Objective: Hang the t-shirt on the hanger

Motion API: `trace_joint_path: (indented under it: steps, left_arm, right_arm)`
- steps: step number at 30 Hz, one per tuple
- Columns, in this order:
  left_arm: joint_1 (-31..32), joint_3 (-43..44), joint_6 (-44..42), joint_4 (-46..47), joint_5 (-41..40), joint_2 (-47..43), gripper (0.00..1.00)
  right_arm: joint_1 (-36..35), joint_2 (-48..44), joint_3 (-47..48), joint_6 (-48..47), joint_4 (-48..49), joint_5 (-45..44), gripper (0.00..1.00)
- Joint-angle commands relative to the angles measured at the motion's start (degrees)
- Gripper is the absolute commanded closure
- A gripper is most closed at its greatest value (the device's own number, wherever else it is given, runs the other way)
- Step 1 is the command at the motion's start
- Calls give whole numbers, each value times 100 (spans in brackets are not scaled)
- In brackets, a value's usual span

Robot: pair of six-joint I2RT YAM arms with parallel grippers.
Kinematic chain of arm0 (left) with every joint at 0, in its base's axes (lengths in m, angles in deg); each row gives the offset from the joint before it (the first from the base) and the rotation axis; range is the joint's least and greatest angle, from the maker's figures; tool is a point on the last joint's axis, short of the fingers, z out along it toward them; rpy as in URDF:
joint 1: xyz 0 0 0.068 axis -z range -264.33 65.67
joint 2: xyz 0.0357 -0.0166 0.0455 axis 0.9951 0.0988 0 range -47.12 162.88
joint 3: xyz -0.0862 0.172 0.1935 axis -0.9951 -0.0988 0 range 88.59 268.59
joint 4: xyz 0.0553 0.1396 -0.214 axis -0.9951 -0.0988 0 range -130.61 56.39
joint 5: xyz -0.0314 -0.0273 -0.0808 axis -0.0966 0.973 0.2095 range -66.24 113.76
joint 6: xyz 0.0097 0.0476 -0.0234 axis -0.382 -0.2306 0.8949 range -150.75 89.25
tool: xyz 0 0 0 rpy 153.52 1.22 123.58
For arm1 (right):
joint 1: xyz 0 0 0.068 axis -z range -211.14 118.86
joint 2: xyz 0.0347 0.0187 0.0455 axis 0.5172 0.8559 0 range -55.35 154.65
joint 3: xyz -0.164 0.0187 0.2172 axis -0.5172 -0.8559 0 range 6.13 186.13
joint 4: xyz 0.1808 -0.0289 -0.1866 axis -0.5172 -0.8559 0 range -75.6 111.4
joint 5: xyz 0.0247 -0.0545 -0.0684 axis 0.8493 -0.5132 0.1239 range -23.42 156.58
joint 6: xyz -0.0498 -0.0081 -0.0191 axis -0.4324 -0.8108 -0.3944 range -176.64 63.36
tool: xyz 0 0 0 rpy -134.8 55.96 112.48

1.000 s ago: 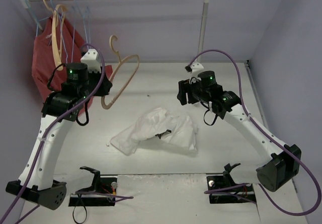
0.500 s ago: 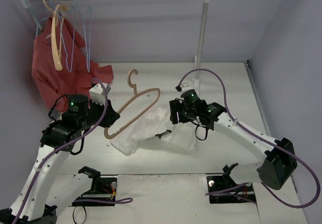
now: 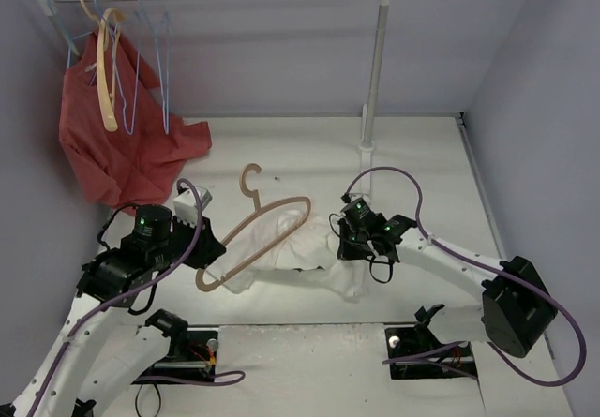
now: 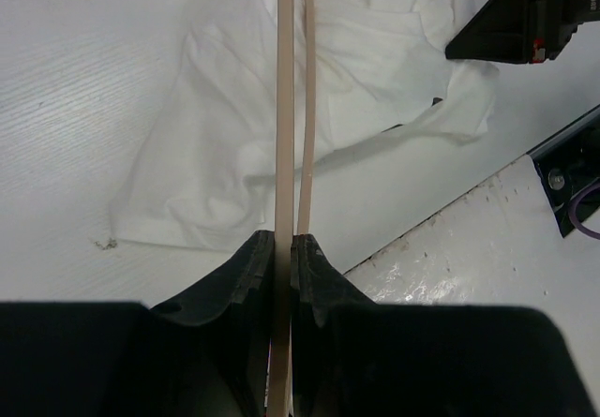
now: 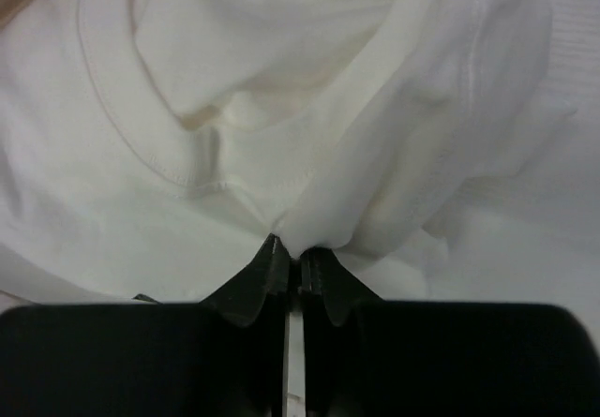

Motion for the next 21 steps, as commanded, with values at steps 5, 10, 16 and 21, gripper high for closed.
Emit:
trace_joint_path:
  steps: [5,10,16,21]
  left_arm:
    - [126,263,103,-162,-276,-143,100]
    - [170,332,67,-312,-609,-354,100]
    - [170,807,-64,-207,-610,-188,100]
    - [170,763,23,56,-320,-117,100]
  right_arm:
    - [-317,-660,-5,591,-612,-520,100]
    - [-326,-958,109,679,-1000,-742,58]
    - [-317,-977,627,890,-938,-1075,52]
    - [-299,-591,751,864,-719,-1225,53]
